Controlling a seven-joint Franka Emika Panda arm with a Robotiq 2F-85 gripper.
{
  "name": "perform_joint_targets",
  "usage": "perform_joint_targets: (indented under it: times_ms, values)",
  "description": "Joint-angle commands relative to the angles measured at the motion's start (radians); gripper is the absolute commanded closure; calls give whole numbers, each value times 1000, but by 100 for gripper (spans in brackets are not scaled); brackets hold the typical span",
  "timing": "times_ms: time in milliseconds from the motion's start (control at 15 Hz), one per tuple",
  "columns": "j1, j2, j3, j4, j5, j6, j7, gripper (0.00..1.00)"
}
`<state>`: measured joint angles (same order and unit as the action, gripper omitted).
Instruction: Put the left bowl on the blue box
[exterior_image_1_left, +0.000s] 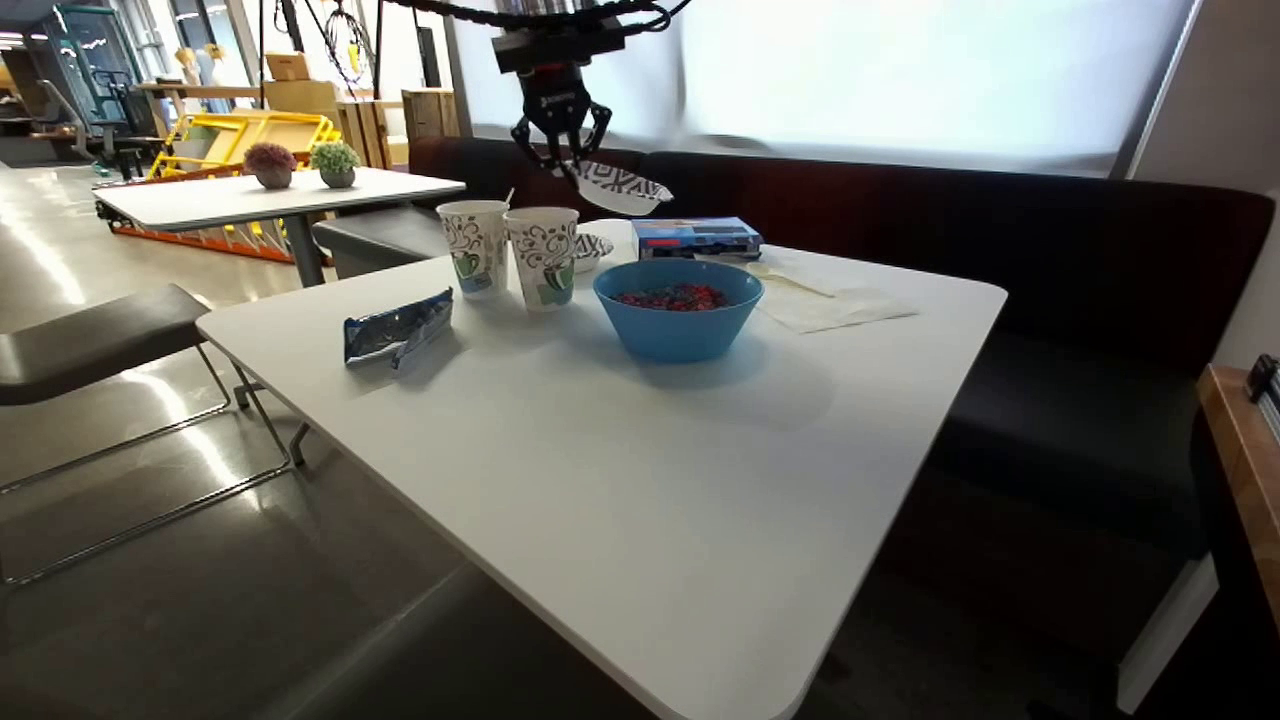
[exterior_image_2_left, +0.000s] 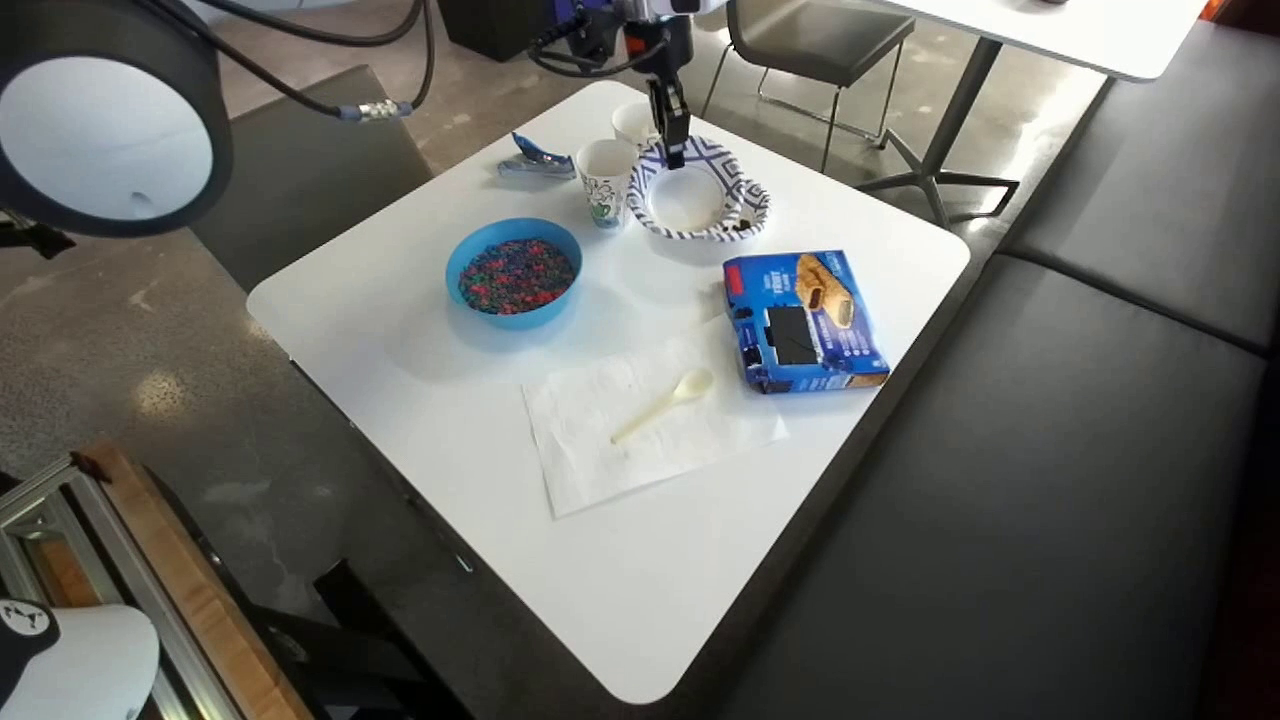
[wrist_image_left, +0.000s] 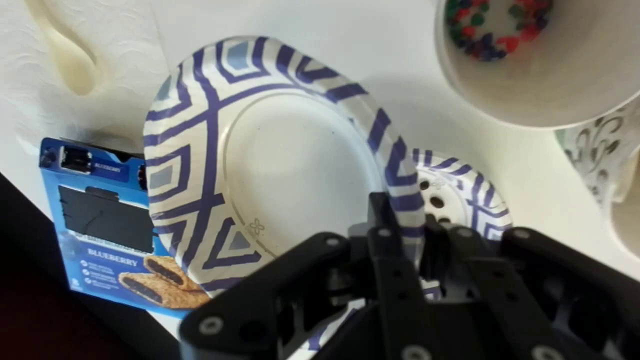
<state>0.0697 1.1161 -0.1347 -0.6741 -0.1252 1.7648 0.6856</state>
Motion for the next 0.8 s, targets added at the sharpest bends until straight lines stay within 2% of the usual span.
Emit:
perform_joint_targets:
  times_ms: [0,333,400,667,733]
  values:
    - [-11,54,-41,67,-15,-48,59,98]
    - [-45,83,-60,60,-12,-11,39,98]
    - [-36,44,-52,13,-3,-11,34,93]
    - [-46,56,-58,19,-3,-11,34,93]
    - [-44,61,-63,26,-12,-8,23,98]
